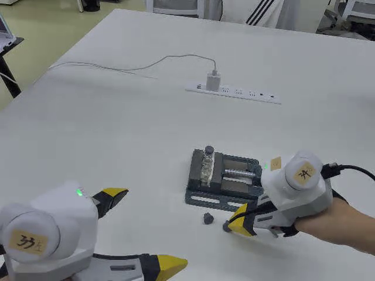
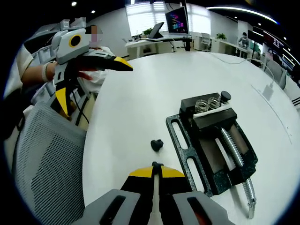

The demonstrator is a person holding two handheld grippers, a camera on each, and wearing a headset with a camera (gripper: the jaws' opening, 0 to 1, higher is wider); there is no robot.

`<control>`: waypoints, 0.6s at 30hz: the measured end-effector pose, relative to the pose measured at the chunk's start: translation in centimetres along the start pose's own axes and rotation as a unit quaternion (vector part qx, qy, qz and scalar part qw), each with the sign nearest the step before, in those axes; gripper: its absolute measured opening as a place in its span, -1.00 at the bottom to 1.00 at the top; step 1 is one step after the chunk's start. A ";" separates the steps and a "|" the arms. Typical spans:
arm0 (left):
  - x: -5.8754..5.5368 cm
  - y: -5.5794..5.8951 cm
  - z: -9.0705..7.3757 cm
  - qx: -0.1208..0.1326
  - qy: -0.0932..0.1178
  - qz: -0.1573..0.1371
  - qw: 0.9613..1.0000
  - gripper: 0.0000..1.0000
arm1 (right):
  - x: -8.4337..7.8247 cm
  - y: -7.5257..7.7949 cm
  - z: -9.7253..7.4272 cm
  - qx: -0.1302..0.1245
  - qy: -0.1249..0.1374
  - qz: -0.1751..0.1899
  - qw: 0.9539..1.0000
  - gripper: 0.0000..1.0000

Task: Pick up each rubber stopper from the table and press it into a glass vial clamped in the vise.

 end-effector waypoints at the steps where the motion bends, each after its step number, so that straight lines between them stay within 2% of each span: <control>1: 0.0 0.0 0.0 0.000 0.000 0.001 1.000 0.85 | 0.0 0.0 -0.1 0.000 0.003 0.008 1.000 -1.00; 6: 0.2 0.2 0.3 -0.005 0.004 0.005 1.000 0.85 | 0.2 0.1 -0.8 -0.002 0.038 0.066 0.997 -1.00; 9: 0.7 0.2 0.6 -0.005 0.013 0.004 1.000 0.84 | 0.5 0.1 -1.7 0.002 0.067 0.108 0.992 -1.00; 11: 1.1 0.4 0.8 -0.008 0.020 0.006 1.000 0.84 | 0.6 0.1 -2.4 0.008 0.089 0.150 0.985 -1.00; 12: 1.3 0.5 1.0 -0.010 0.022 0.009 1.000 0.84 | 0.6 0.1 -2.9 0.015 0.104 0.182 0.978 -1.00; 14: 1.6 0.6 1.2 -0.015 0.025 0.015 0.999 0.84 | 0.7 0.2 -3.5 0.023 0.125 0.215 0.968 -1.00; 15: 1.8 0.7 1.4 -0.017 0.027 0.018 0.999 0.84 | 0.8 0.2 -4.0 0.029 0.142 0.247 0.958 -1.00; 16: 1.9 0.7 1.5 -0.019 0.027 0.021 0.999 0.83 | 0.8 0.2 -4.3 0.036 0.153 0.266 0.951 -1.00; 17: 2.0 0.7 1.6 -0.022 0.029 0.024 0.999 0.83 | 1.0 0.1 -4.8 0.044 0.176 0.309 0.934 -1.00; 18: 2.1 0.7 1.8 -0.023 0.029 0.024 0.999 0.83 | 1.0 0.1 -5.0 0.053 0.186 0.331 0.923 -1.00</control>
Point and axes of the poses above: the centre of the closed fingertips' face, and the gripper's own axes: z roughly forward along the fingers, y roughly to its right, x roughly out of its top, the point moved 10 cm from there along -z, roughly backward along the fingers, and after that the axes turned 5 degrees about -x, right-handed, at the moved point
